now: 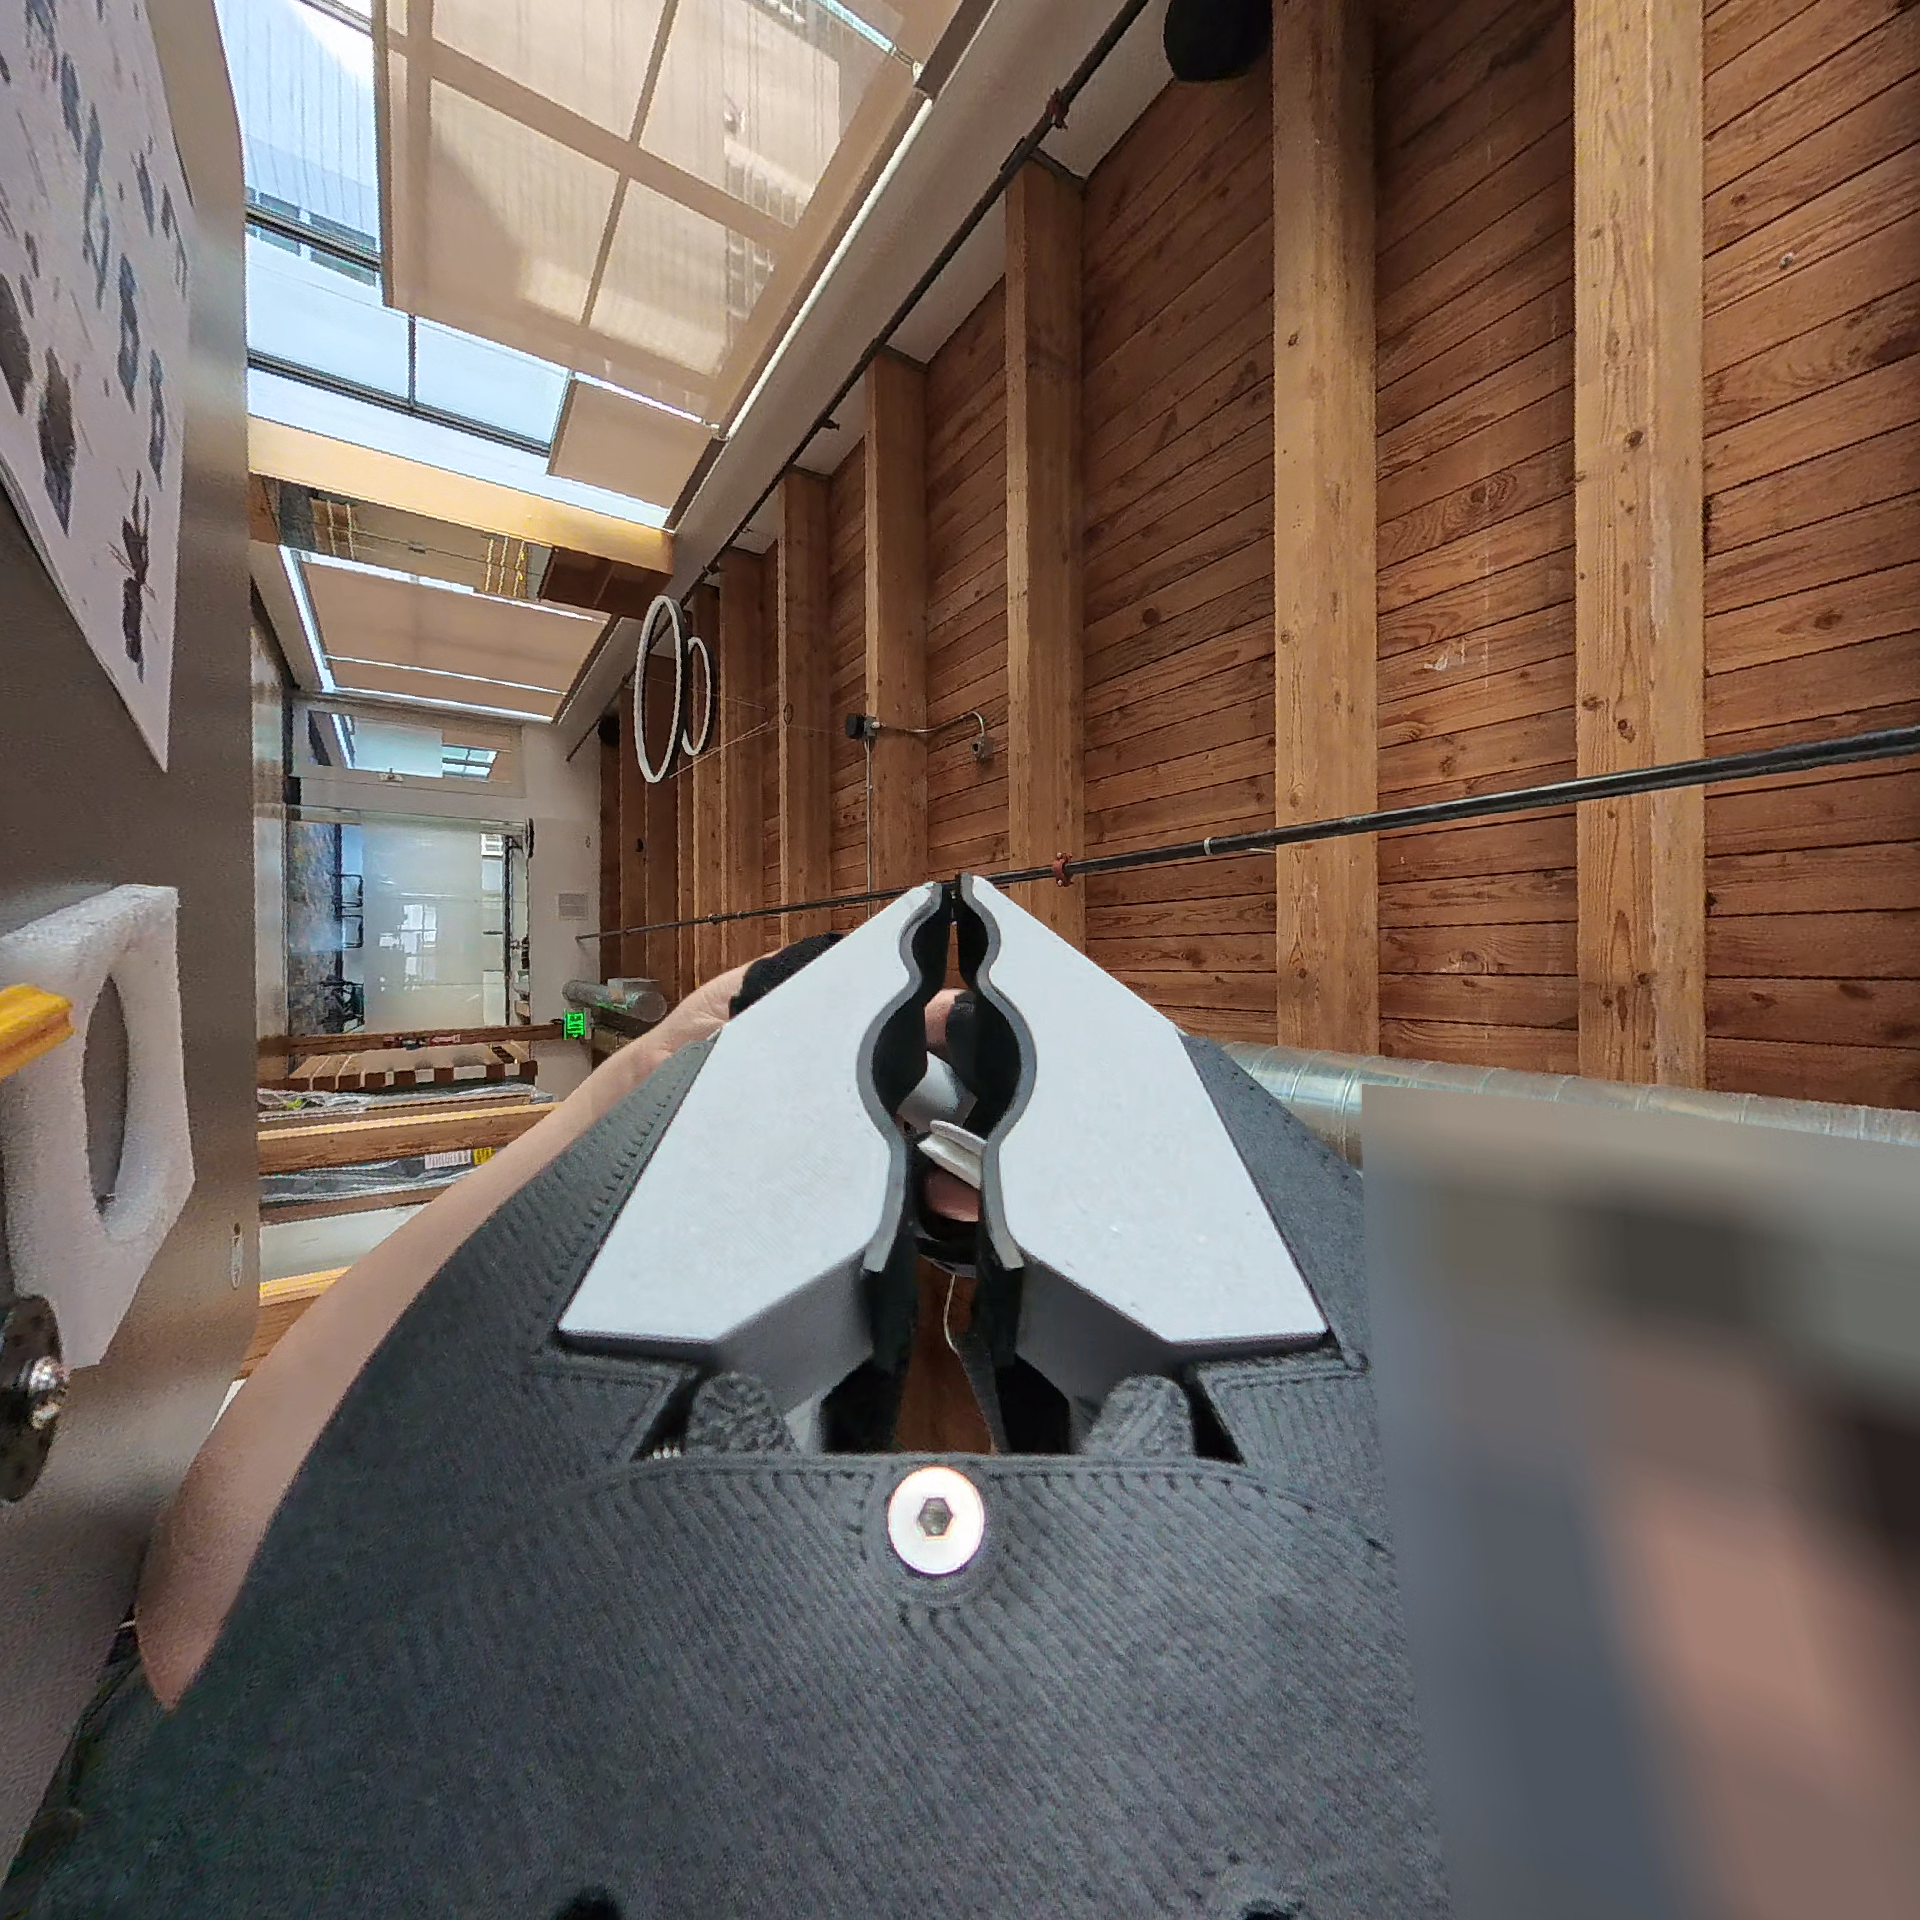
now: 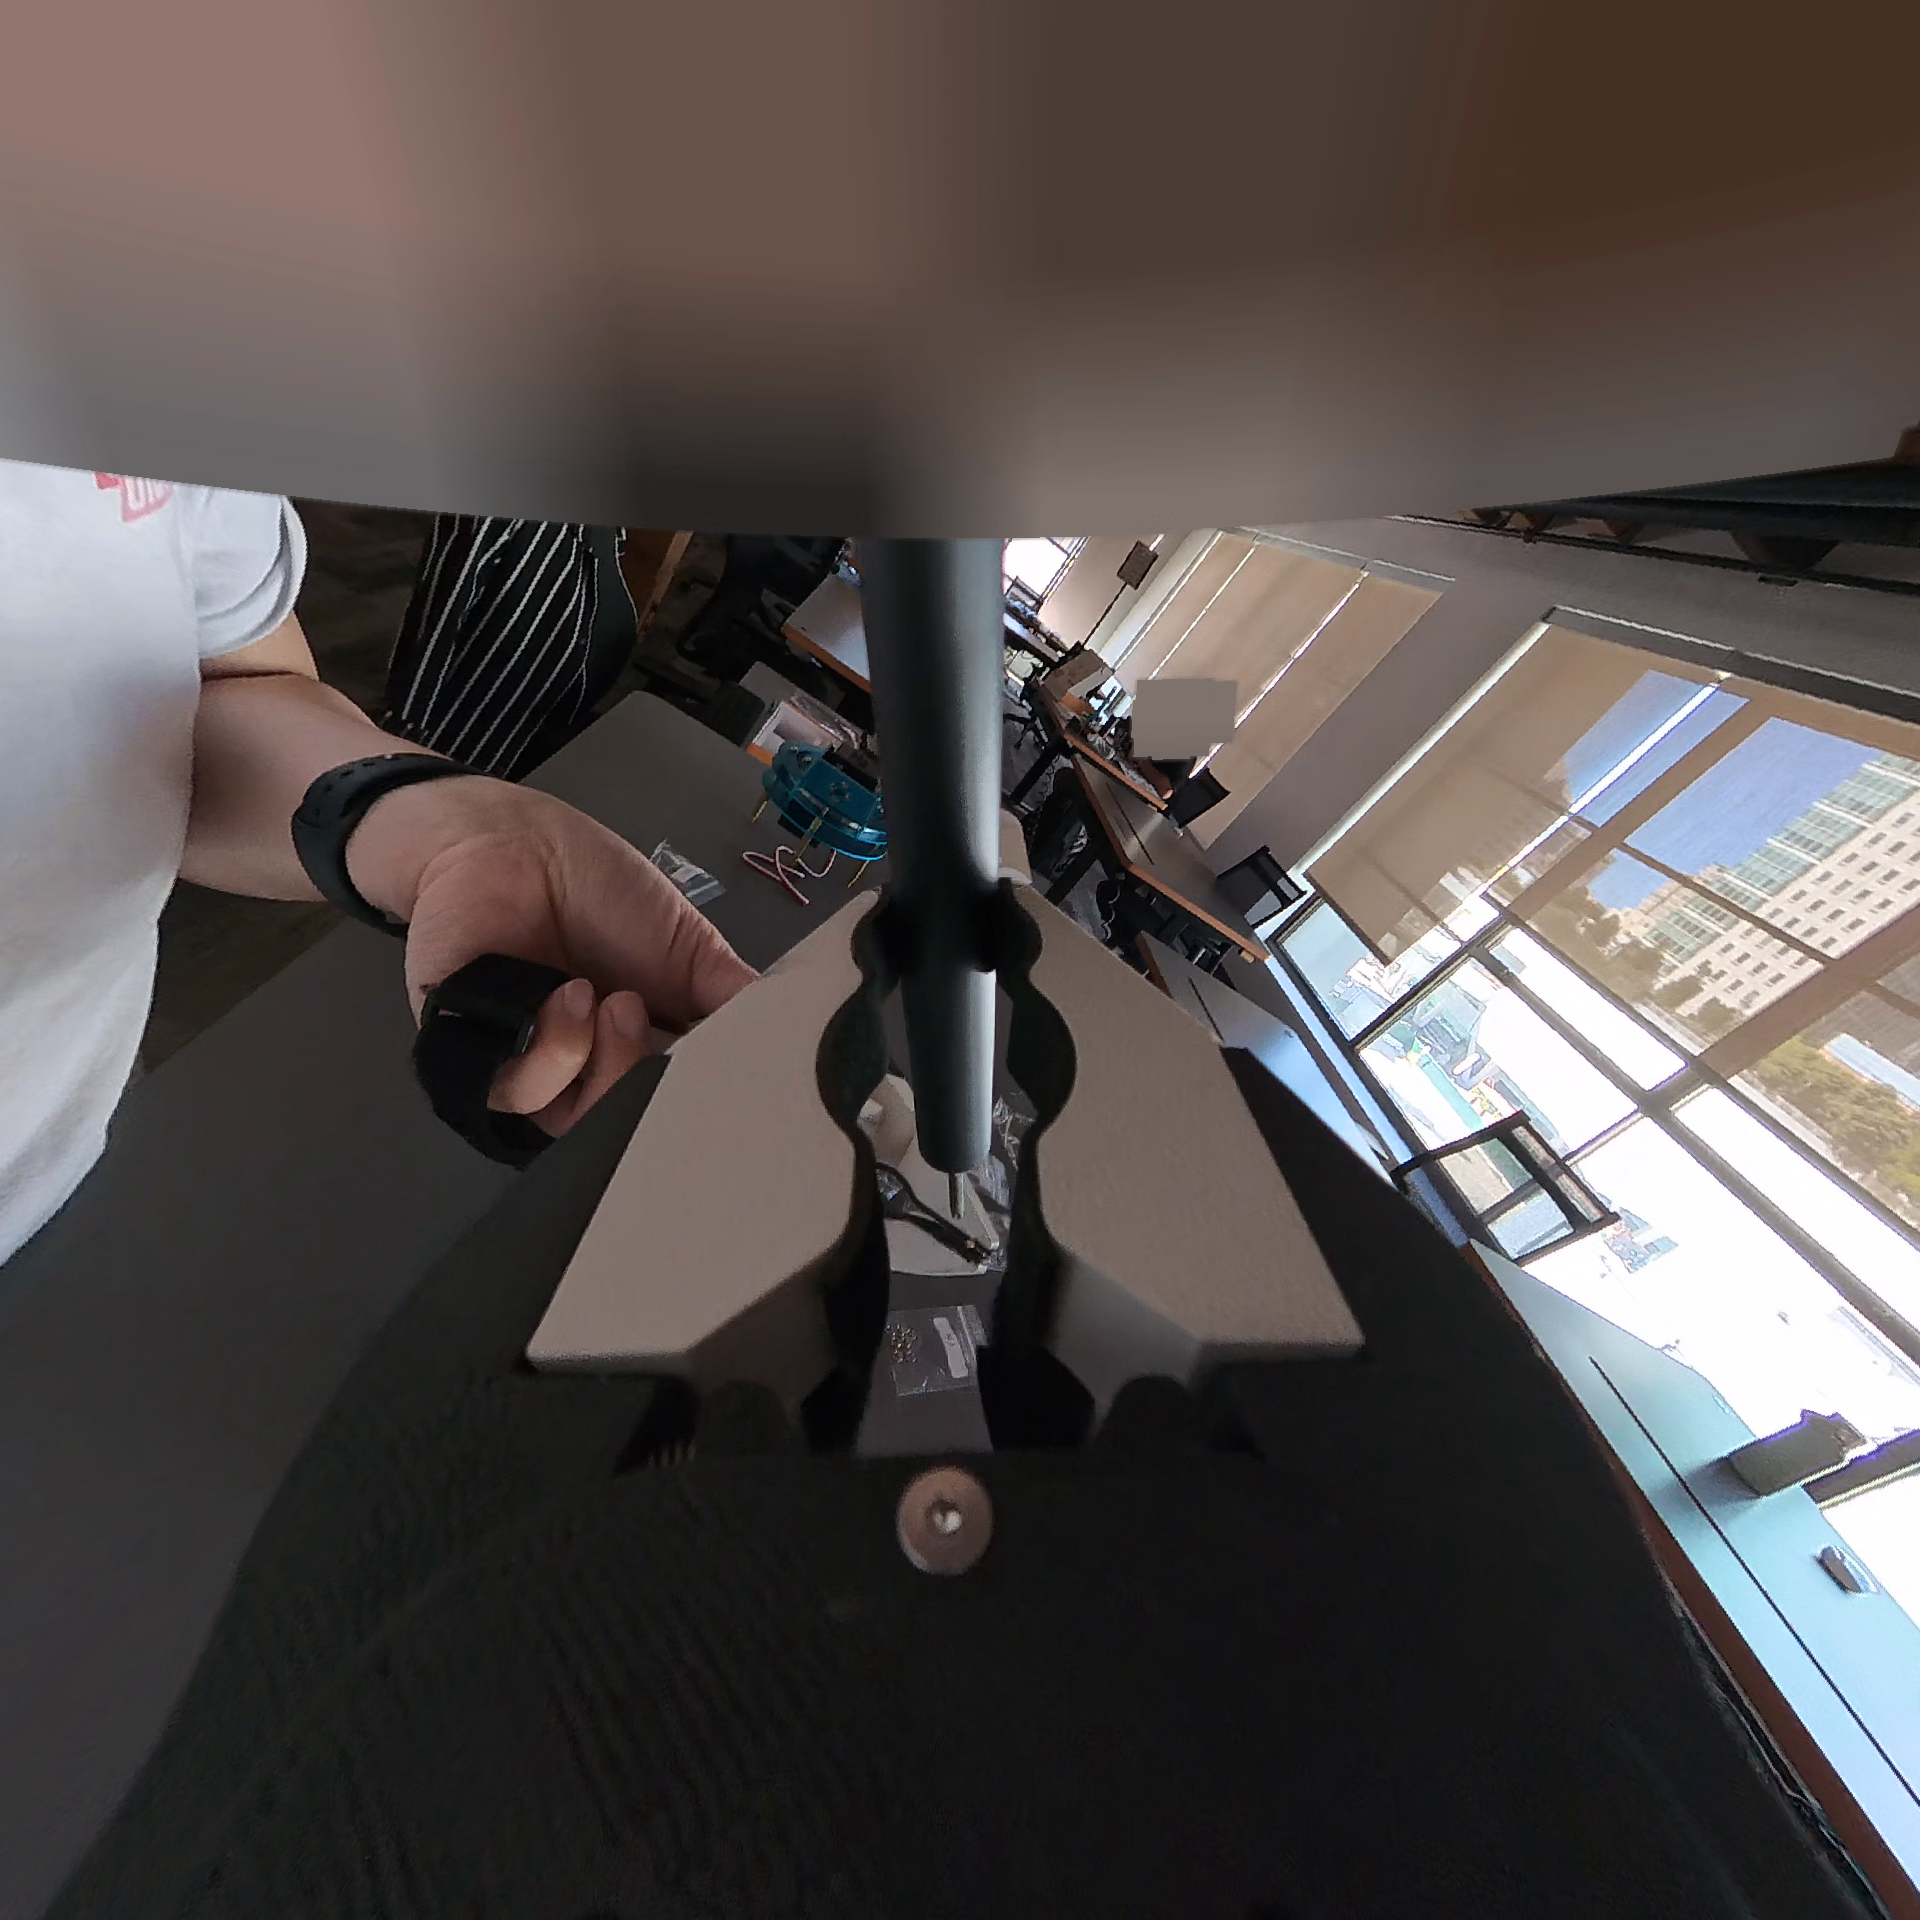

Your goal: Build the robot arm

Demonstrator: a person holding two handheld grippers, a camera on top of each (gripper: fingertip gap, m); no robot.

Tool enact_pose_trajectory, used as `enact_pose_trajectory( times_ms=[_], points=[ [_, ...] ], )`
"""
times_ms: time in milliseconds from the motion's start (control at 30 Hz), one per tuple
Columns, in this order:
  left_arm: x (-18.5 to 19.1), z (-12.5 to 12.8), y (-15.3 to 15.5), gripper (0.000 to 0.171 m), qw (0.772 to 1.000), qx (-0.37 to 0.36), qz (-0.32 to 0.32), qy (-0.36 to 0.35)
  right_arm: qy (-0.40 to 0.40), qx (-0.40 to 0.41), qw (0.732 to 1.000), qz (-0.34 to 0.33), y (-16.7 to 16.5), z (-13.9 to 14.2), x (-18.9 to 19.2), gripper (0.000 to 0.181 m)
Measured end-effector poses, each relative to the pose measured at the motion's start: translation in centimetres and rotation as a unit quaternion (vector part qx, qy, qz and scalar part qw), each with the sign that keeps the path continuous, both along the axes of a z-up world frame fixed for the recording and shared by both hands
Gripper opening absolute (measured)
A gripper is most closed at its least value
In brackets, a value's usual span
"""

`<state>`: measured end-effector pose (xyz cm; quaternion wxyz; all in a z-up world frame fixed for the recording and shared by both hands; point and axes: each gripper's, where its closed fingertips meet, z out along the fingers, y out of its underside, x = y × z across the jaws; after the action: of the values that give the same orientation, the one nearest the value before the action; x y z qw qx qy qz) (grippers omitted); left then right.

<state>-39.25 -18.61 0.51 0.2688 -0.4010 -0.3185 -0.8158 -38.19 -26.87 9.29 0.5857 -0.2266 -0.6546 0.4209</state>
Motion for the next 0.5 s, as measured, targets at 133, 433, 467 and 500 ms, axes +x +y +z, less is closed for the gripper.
enact_pose_trajectory(
  times_ms=[133, 433, 467, 500],
  points=[
    [0.01, -0.01, -0.08, 0.0, 1.0, 0.0, 0.001, -0.001, -0.012, 0.006, 1.0, -0.008, 0.35, -0.64, -0.14, 0.016],
    [-0.01, -0.11, -0.13, 0.0, 1.0, -0.001, 0.002, -0.005, -0.021, 0.015, 1.0, -0.012, 0.44, -0.87, -0.2, 0.017],
    [-0.04, -0.12, -0.13, 0.0, 1.0, 0.0, 0.002, -0.004, -0.02, 0.015, 1.0, -0.012, 0.44, -0.83, -0.17, 0.017],
    [-0.09, -0.12, -0.12, 0.0, 1.0, 0.0, 0.003, -0.004, -0.019, 0.016, 1.0, -0.012, 0.4, -0.78, -0.13, 0.017]
  ],
)
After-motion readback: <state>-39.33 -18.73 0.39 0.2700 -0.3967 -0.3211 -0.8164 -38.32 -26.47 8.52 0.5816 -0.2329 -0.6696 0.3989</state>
